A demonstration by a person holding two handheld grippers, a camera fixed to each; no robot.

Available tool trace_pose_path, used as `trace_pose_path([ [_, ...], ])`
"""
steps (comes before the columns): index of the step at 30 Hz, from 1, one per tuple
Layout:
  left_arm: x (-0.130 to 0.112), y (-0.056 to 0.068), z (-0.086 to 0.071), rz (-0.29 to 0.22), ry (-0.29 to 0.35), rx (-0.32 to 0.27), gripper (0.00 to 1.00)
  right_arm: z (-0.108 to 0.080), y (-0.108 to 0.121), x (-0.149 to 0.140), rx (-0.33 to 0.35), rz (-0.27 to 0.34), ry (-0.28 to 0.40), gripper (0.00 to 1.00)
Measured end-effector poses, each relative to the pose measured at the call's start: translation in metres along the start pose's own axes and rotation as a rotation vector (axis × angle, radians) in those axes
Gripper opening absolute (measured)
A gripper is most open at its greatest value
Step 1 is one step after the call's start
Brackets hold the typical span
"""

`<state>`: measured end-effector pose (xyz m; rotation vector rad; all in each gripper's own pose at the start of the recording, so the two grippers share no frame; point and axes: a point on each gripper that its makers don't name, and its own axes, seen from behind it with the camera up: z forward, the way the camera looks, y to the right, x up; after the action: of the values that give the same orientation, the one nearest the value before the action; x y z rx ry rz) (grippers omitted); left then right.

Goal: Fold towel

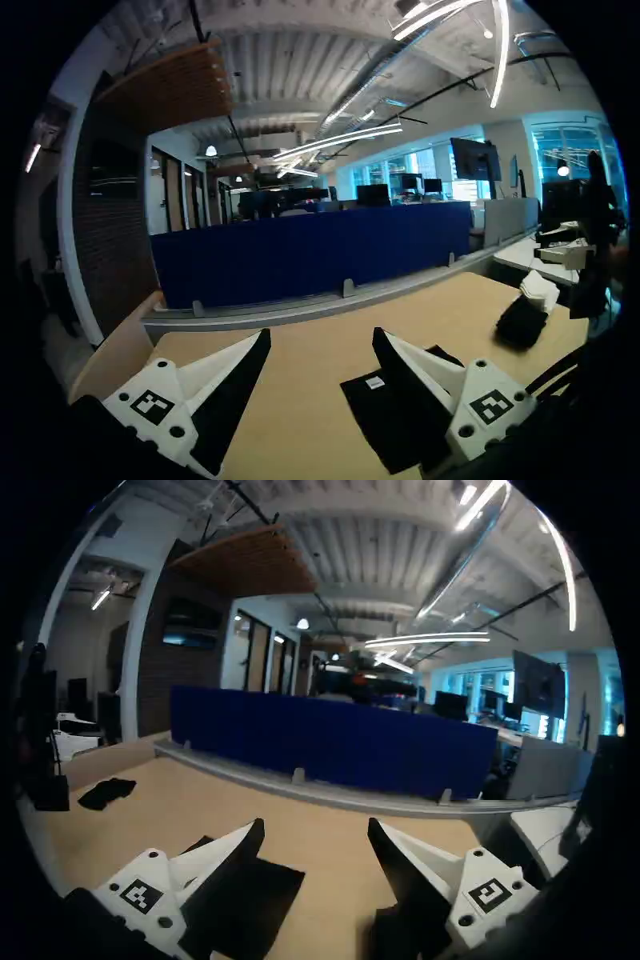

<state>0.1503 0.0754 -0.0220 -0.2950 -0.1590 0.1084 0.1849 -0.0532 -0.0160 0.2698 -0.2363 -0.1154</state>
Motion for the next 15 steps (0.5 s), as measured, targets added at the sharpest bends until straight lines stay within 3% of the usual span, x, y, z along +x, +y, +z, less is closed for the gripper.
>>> trace_pose_path([
  [3, -0.006, 0.015, 0.0, 0.026, -0.035, -0.072, 0.94, 0.003, -0.019, -0.011, 0.079, -0.011, -0.07, 1.0],
  [6, -0.01, 0.021, 0.0, 0.045, -0.053, -0.103, 0.94, 0.001, -0.031, -0.018, 0.132, -0.022, -0.104, 1.0],
  [15, -0.036, 0.036, 0.005, 0.069, -0.101, -0.139, 0.94, 0.004, -0.047, -0.041, 0.172, -0.066, -0.152, 1.0],
])
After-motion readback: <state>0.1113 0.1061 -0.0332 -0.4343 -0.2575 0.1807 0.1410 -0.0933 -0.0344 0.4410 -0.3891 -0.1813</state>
